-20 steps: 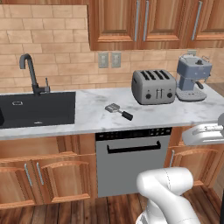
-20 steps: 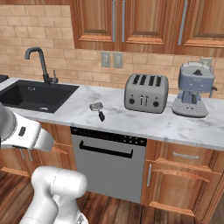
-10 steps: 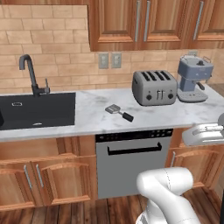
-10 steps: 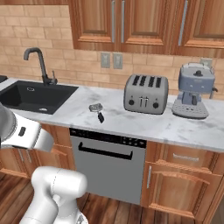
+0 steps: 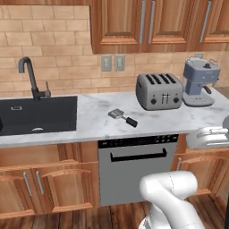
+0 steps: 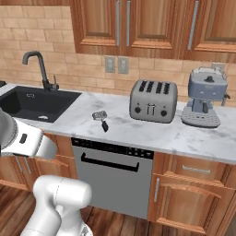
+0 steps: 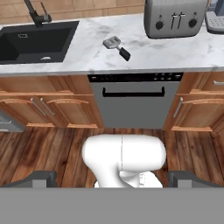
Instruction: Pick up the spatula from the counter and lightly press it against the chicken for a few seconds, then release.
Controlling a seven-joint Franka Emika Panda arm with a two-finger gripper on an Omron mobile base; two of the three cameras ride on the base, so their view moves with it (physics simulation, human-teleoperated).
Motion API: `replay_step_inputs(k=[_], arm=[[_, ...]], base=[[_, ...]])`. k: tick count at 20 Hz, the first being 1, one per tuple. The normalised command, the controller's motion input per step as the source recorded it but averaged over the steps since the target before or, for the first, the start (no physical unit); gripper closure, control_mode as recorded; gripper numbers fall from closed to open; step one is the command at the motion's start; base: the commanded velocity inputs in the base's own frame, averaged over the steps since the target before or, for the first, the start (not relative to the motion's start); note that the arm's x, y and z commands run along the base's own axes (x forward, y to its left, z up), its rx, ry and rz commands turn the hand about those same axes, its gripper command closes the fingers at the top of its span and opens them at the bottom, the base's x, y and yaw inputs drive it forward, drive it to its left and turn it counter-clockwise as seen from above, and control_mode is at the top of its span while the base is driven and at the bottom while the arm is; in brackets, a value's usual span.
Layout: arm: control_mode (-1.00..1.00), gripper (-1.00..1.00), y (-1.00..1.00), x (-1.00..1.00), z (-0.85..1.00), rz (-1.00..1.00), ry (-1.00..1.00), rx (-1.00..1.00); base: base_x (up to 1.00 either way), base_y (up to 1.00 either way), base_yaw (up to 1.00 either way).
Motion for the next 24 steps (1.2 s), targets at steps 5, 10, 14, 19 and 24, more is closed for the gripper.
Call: replay_step_inputs(k=[5, 10, 14, 19, 24], arm=[[1.0, -1.0, 0.0, 0.0, 0.0, 0.0, 0.0, 0.0], [1.0, -1.0, 0.0, 0.0, 0.0, 0.0, 0.0, 0.0], [1.0, -1.0, 0.0, 0.0, 0.0, 0.0, 0.0, 0.0], [1.0, -1.0, 0.0, 0.0, 0.0, 0.0, 0.0, 0.0], [1.0, -1.0, 0.0, 0.0, 0.0, 0.0, 0.0, 0.0]], base=[[0.31, -0.05, 0.0], [0.31, -0.03, 0.0], [0.34, -0.01, 0.0], [0.31, 0.0, 0.0], [0.31, -0.01, 0.0]])
